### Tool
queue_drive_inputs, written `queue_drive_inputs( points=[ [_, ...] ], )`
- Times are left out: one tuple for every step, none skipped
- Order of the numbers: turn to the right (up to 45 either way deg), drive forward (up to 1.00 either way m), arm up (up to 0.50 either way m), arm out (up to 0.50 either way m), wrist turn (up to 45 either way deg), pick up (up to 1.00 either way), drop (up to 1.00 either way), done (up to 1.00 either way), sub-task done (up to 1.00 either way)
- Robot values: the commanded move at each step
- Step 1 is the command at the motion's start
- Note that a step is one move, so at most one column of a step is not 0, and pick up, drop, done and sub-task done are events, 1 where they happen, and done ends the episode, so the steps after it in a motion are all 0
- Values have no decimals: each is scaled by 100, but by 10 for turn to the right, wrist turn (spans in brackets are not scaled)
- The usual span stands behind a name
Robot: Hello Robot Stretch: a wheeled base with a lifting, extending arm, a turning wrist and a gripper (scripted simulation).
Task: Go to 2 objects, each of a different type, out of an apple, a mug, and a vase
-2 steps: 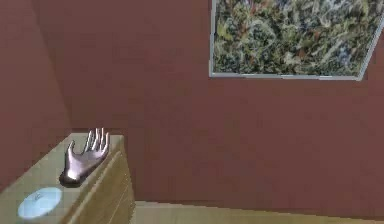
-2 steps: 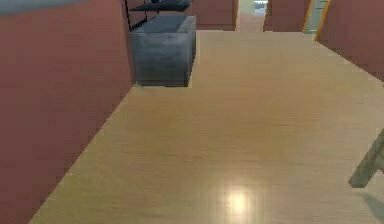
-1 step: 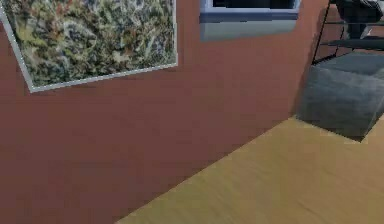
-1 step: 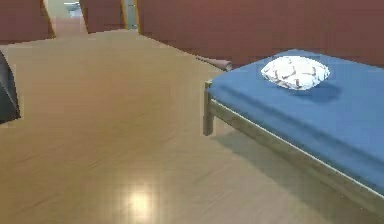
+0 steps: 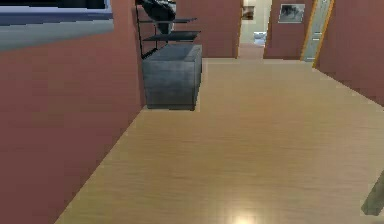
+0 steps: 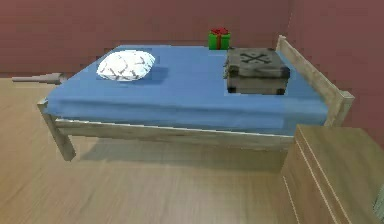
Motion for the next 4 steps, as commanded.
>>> queue_drive_inputs(
  points=[
    [270,0,0,0,0,0,0,0,0],
    [0,100,0,0,0,0,0,0,0],
    [0,100,0,0,0,0,0,0,0],
    [0,100,0,0,0,0,0,0,0]
  ],
)
